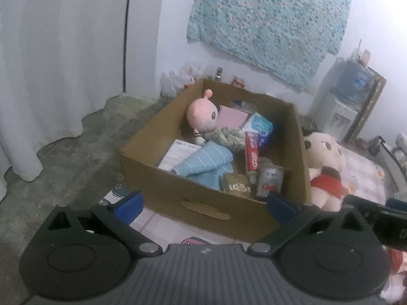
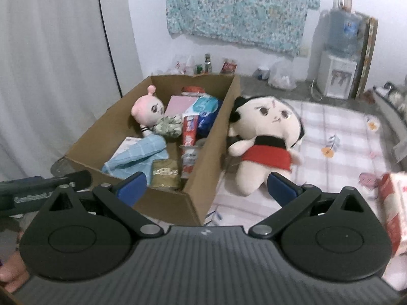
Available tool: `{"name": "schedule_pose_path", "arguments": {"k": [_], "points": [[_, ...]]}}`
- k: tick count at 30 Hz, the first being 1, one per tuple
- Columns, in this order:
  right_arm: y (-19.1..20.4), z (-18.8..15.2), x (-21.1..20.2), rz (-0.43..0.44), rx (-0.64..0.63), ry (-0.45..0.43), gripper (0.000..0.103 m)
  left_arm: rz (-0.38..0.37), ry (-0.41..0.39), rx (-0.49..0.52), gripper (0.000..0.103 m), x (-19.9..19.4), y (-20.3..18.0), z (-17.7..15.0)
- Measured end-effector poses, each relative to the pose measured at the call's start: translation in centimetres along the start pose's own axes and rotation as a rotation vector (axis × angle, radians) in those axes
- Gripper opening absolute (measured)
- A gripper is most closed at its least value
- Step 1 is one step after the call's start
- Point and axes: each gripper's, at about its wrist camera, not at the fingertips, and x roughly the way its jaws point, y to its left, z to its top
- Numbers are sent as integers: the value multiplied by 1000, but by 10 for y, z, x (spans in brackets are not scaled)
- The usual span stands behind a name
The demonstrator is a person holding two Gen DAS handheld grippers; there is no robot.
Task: Organize soft objects
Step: 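Withdraw both tools from the box back over the mat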
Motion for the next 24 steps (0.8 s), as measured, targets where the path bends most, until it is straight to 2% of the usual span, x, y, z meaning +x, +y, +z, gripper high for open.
{"name": "schedule_pose_path", "arguments": {"k": [8, 14, 24], "points": [[11, -2, 18, 7, 28, 54, 102, 13, 38, 32, 103, 11, -6, 3], [9, -3, 32, -10, 47, 85, 102, 66, 49, 86, 103, 17, -12, 4], [12, -3, 45, -18, 39, 105, 102, 72, 65, 106, 103, 29, -8, 5]]}}
